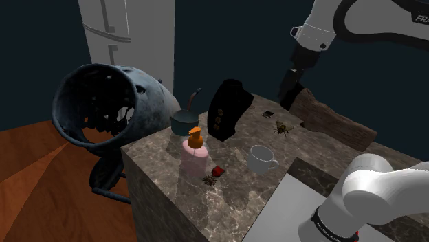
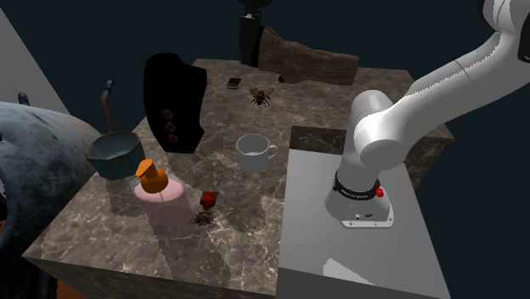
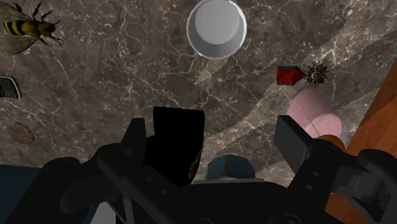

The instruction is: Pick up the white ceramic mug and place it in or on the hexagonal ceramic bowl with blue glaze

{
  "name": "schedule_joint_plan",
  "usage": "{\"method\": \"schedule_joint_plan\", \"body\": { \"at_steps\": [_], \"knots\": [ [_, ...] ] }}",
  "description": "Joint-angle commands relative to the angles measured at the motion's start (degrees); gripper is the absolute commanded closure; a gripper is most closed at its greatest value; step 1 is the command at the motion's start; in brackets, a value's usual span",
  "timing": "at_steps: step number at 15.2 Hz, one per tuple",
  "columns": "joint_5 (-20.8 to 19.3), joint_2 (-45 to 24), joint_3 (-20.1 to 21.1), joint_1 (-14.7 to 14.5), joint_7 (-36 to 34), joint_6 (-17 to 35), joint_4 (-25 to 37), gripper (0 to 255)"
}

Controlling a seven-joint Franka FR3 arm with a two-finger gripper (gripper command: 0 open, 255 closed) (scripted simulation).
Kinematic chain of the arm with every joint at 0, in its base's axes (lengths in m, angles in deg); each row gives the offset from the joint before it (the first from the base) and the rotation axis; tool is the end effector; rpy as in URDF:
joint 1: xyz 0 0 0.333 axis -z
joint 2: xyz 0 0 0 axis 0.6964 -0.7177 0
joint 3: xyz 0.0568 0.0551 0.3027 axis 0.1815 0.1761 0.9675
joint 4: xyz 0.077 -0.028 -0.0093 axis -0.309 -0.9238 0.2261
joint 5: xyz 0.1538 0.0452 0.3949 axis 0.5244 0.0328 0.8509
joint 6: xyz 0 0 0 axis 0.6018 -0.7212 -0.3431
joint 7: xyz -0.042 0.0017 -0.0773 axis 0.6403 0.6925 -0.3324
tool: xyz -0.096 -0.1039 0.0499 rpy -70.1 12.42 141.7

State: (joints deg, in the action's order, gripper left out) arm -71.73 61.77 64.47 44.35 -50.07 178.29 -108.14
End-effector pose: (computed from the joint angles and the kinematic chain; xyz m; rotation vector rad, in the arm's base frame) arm 0.3436 -0.0071 0.6025 3.0127 0.1527 0.2339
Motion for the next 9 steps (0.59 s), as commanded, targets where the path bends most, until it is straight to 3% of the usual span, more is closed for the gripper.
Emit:
{"method": "schedule_joint_plan", "body": {
  "at_steps": [1,9],
  "knots": [
    [0.0,0.0,0.0,0.0,0.0,0.0,0.0,0],
    [1.5,2.5,0.4,-1.5,-1.0,11.9,-16.2,0]
  ]
}}
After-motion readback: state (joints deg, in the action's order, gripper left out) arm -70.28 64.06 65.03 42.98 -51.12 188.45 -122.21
